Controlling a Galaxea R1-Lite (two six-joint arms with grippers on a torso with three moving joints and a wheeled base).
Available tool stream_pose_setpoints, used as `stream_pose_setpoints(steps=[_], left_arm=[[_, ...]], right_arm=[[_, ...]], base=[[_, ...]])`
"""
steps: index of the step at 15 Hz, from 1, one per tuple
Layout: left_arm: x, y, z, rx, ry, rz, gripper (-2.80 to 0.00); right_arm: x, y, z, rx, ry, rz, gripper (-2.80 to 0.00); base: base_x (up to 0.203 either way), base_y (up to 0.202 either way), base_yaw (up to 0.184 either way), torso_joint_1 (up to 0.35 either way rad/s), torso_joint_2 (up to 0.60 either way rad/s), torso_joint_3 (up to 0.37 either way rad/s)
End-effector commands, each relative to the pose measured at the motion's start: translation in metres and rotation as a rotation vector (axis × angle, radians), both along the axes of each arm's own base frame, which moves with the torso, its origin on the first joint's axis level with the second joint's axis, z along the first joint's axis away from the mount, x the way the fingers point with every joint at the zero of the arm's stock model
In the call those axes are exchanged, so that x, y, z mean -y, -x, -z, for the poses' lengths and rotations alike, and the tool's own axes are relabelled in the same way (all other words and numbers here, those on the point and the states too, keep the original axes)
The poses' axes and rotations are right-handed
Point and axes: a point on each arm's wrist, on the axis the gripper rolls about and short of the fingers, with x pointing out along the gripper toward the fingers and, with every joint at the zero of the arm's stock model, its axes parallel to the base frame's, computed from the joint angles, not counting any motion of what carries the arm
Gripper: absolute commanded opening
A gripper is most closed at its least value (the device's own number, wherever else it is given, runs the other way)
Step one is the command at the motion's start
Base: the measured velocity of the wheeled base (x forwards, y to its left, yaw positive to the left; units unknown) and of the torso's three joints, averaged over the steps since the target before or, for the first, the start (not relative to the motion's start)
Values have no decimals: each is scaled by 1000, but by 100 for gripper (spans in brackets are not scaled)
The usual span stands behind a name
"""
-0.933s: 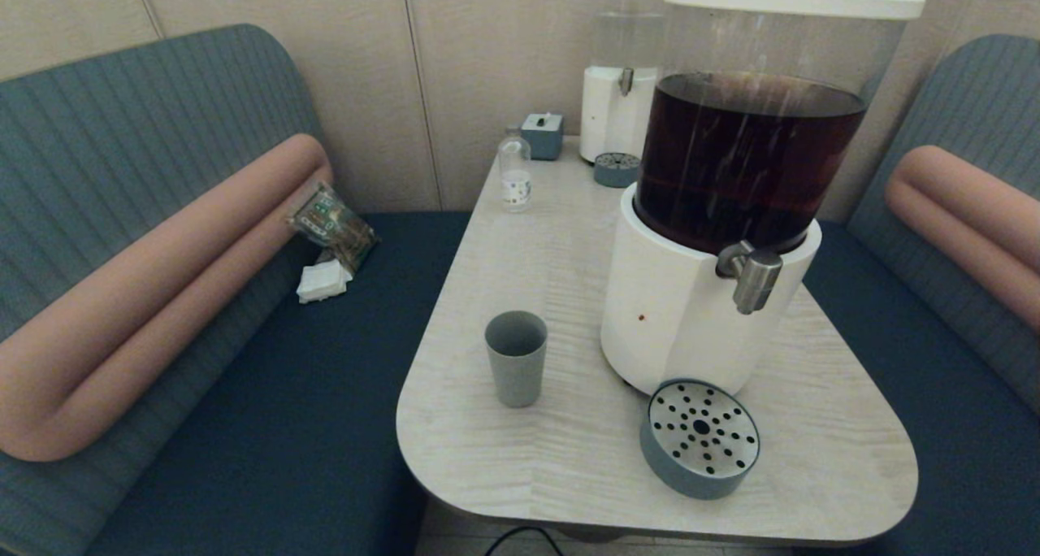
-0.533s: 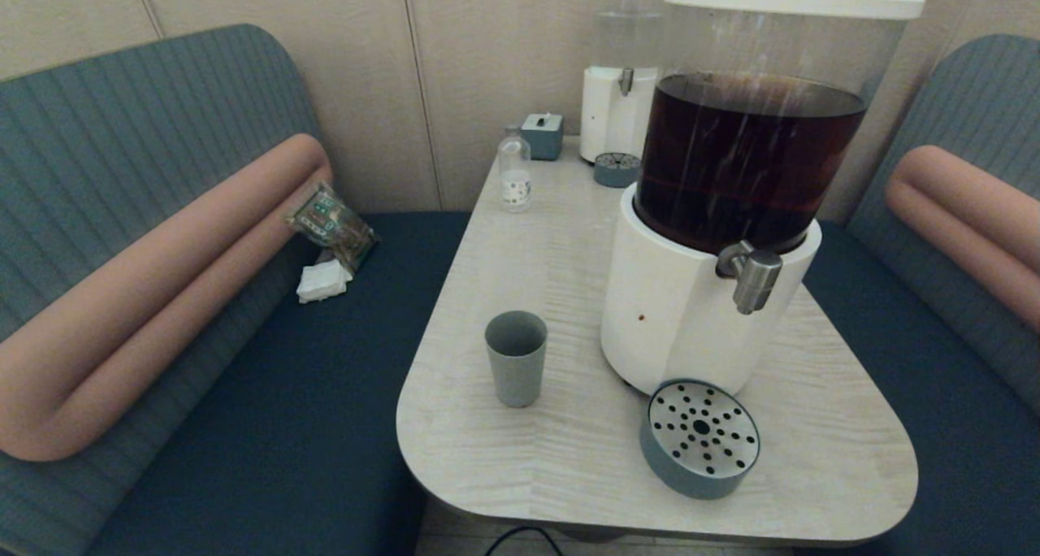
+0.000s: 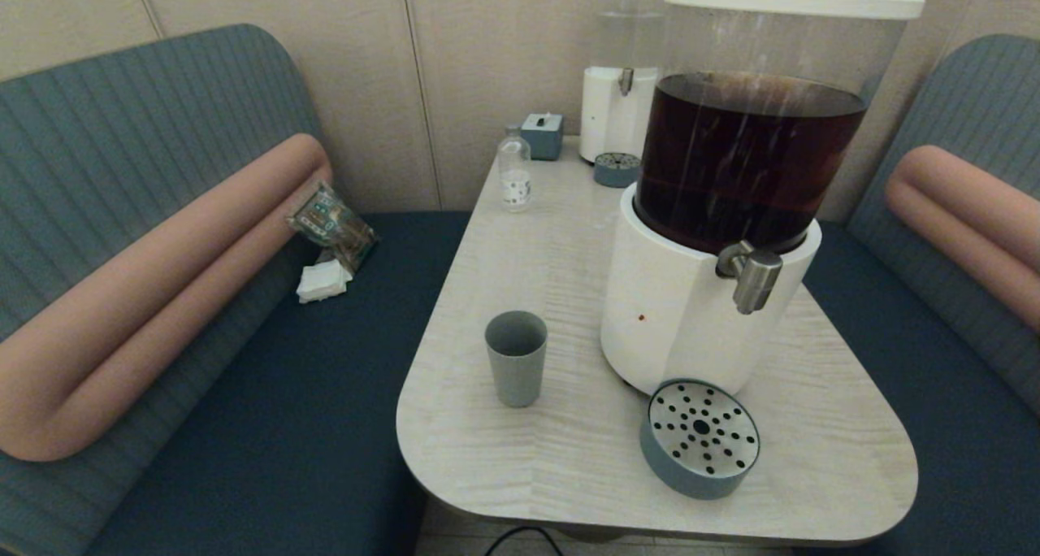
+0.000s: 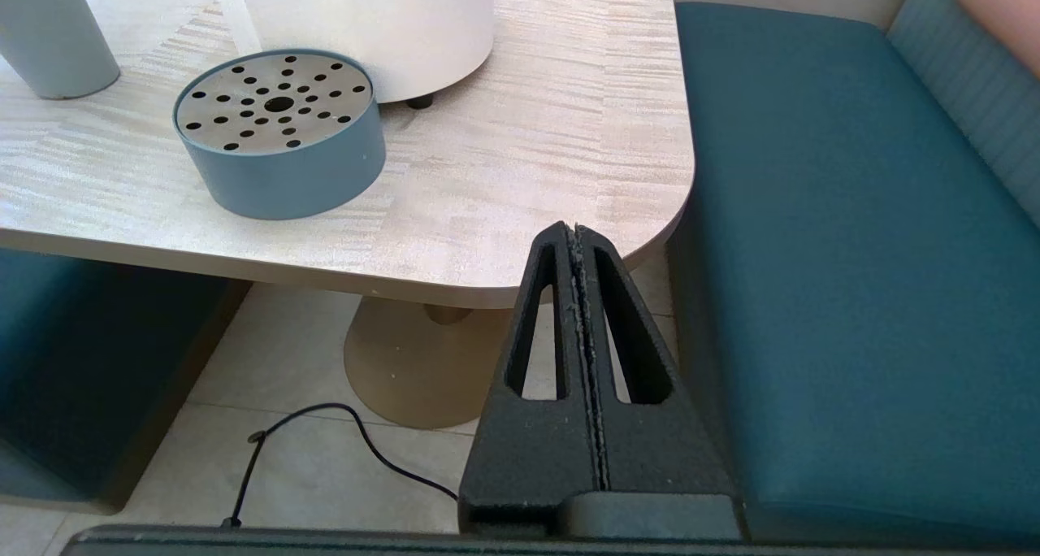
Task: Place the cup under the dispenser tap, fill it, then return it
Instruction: Pick up the cup
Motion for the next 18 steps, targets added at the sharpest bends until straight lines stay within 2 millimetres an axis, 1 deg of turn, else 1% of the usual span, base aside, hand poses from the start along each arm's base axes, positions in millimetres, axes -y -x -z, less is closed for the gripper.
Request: stream_pose_setpoints(steps=[1,8,10,11,13,14,16,18], left_arm=[[0,0,0,-1,0,-1,-280],[0,0,1,-1,-10,1,-280],[0,0,-3,23,-15,1,-280],[0,2,-12,59,-7,3,-280],[0,11,-39,126,-6,16,-280],[1,14,-50,131,-7,53,-280],[3,9,-64,81,5,127,-280],[3,-2,-85,53,30,158,-280]], right_arm=[[0,0,0,0,0,-1,-280],[0,0,0,0,0,-1,-280],[0,0,0,-1,0,-1,-280],[0,0,0,-1,0,-1,-280],[0,0,0,0,0,-1,-280],[0,0,0,0,0,-1,-280],[0,0,0,0,0,-1,-280],[0,0,0,1,0,-1,-280]], base=[[0,0,0,0,0,0],[0,0,0,0,0,0],[0,0,0,0,0,0],[0,0,0,0,0,0],[0,0,0,0,0,0],[0,0,0,0,0,0],[0,0,0,0,0,0],[0,0,0,0,0,0]])
